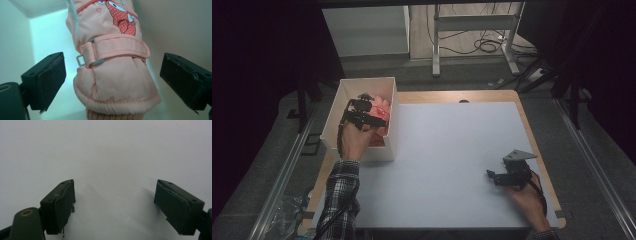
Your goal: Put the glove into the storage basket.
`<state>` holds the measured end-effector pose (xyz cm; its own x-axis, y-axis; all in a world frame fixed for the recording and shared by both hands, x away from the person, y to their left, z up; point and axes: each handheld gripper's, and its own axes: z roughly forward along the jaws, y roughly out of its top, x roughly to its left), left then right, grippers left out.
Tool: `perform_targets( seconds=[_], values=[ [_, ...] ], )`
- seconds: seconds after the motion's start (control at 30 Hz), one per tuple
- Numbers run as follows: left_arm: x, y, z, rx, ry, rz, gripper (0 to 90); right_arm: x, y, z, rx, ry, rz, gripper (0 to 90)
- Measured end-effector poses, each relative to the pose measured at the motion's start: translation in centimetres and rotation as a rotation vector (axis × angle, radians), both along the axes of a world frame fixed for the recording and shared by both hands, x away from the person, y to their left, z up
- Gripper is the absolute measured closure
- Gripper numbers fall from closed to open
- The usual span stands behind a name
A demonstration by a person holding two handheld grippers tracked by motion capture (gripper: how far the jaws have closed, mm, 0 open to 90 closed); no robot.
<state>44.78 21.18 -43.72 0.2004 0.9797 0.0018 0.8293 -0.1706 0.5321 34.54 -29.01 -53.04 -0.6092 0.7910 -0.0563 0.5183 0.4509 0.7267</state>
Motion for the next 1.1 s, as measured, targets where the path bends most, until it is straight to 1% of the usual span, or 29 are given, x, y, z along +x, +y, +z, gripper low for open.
perform_targets(
  seconds=[0.1, 0.13, 0.17, 0.27, 0.3, 0.4, 0.47, 0.57, 0.67, 0.77, 0.93, 0.97, 1.1],
  values=[
    [-0.4, 0.2, 0.4, -0.026, -0.020, -0.004, 6.9, 0.0, 0.0, 0.0, 0.000, 0.000, 0.000, 17.4],
    [-0.4, 0.2, 0.4, -0.026, -0.020, -0.004, 6.9, 0.0, 0.0, 0.0, 0.000, 0.000, 0.000, 17.4],
    [-0.6, 0.3, 0.7, -0.039, -0.033, -0.008, 6.9, 0.0, 0.0, 0.0, 0.000, 0.000, 0.000, 17.4],
    [-0.8, 0.5, 0.9, -0.037, -0.039, -0.015, 6.9, 0.0, 0.0, 0.0, -0.001, 0.000, 0.000, 17.4],
    [-1.0, 0.6, 1.1, -0.042, -0.053, -0.020, 6.9, 0.0, 0.0, 0.0, 0.000, 0.001, -0.001, 17.3],
    [-1.3, 0.7, 1.4, -0.057, -0.069, -0.025, 6.9, 0.0, 0.0, 0.0, 0.000, 0.001, 0.000, 17.4],
    [-1.4, 0.7, 1.5, -0.057, -0.073, -0.032, 6.9, 0.0, 0.0, 0.0, 0.000, 0.000, 0.000, 17.3],
    [-2.0, 0.8, 1.9, -0.061, -0.093, -0.045, 6.9, 0.0, 0.0, 0.0, 0.000, 0.000, 0.000, 17.3],
    [-2.3, 0.8, 2.1, -0.069, -0.102, -0.048, 6.8, 0.0, 0.0, 0.0, 0.000, 0.000, 0.000, 17.3],
    [-3.0, 1.0, 2.5, -0.076, -0.124, -0.064, 6.6, 0.0, 0.0, 0.0, 0.000, 0.000, 0.000, 17.3],
    [-3.7, 1.0, 2.8, -0.075, -0.137, -0.079, 6.0, 0.0, 0.0, 0.0, 0.000, 0.000, 0.000, 17.3],
    [-4.0, 1.0, 2.9, -0.081, -0.146, -0.085, 5.9, 0.0, 0.0, 0.0, -0.001, 0.000, 0.000, 17.3],
    [-4.7, 1.0, 3.0, -0.087, -0.152, -0.096, 5.6, 0.0, 0.0, 0.0, -0.002, -0.003, 0.000, 17.2]
  ],
)
